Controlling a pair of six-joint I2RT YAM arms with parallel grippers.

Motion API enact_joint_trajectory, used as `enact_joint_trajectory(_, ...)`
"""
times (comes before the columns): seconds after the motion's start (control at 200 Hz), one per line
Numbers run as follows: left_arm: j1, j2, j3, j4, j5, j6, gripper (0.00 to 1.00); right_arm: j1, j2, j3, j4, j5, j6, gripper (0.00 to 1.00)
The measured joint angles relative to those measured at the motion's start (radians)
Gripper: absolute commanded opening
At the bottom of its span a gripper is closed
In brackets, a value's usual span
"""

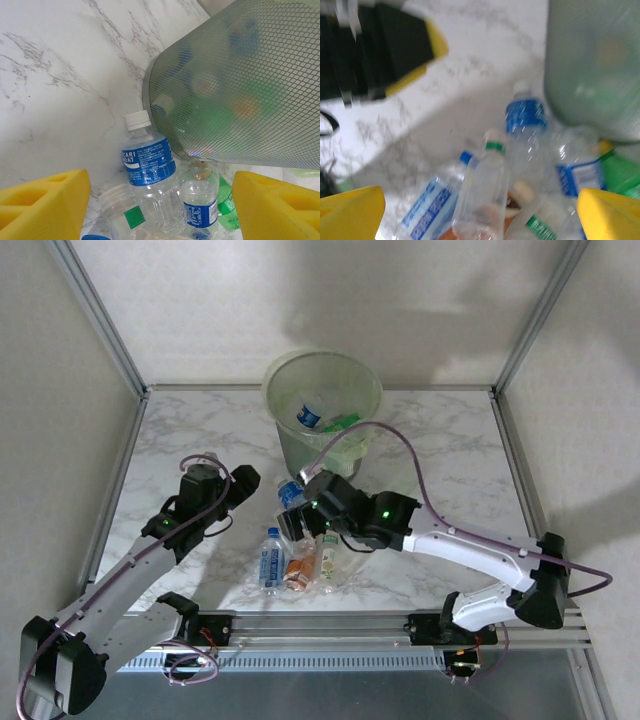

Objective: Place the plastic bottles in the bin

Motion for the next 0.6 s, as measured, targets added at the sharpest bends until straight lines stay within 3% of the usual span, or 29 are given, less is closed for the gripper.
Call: enact_joint_trajectory(0.601, 0.000, -0.003, 0.000, 0.000, 0.000, 0.000, 0.74, 0.022, 0.188, -0.105, 0.103, -0.071, 0.141, 0.97)
